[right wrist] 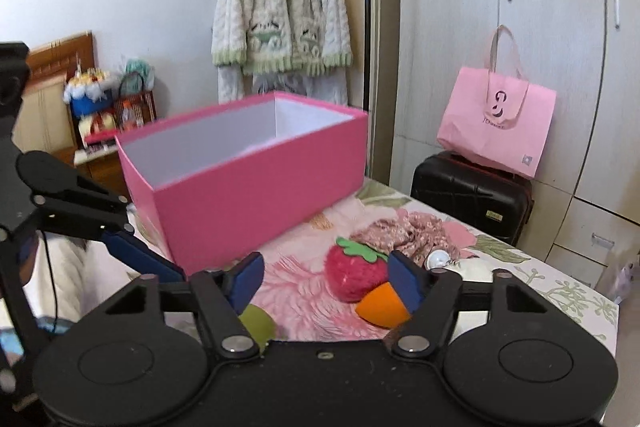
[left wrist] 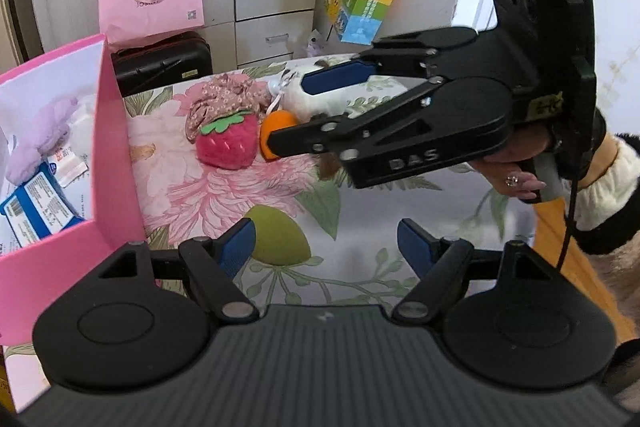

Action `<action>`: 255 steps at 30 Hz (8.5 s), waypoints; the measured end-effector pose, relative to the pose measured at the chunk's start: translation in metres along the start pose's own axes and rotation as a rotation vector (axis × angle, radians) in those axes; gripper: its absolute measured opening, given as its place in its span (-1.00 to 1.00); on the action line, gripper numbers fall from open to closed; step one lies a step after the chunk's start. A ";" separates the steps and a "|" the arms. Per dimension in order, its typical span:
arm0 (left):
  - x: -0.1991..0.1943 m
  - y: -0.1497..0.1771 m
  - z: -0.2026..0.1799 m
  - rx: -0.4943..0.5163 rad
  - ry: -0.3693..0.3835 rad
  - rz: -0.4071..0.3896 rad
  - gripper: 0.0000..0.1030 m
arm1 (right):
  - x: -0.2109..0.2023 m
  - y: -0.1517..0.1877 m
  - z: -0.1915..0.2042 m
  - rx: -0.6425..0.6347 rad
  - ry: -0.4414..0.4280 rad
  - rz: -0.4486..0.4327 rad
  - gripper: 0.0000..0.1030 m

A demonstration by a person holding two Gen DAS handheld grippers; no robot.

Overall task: Organize soft objects
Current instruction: 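Grasp the green sponge egg with the left tool while the right grasps the orange egg, then carry the green and orange sponge eggs over the pink shoebox with both tools, then open both tools to drop the sponge eggs into the shoebox, then move both tools toward the white cat plush on the table, then grasp the white cat plush between both tools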

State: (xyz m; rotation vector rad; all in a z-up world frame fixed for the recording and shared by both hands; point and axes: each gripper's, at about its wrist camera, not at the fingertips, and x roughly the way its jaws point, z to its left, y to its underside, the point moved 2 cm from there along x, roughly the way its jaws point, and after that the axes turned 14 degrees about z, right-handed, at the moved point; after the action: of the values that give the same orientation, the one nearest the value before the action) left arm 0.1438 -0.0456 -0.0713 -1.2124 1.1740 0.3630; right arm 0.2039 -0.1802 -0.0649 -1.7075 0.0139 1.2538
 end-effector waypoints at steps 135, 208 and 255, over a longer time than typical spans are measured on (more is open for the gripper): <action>-0.029 -0.063 0.272 -0.465 -0.136 -0.036 -0.02 | 0.139 -0.191 0.033 -0.089 -0.056 0.108 -0.08; -0.058 -0.046 0.009 0.019 0.087 0.032 0.51 | -0.093 0.038 0.014 0.144 0.062 0.106 0.68; 0.130 -0.139 0.015 -0.226 -0.007 -0.096 0.30 | 0.063 0.034 -0.102 0.143 0.074 0.059 0.51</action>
State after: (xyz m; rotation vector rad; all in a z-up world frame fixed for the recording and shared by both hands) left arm 0.3107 -0.1303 -0.1083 -1.4576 1.0851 0.4357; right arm 0.2895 -0.2375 -0.1350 -1.6390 0.1943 1.2025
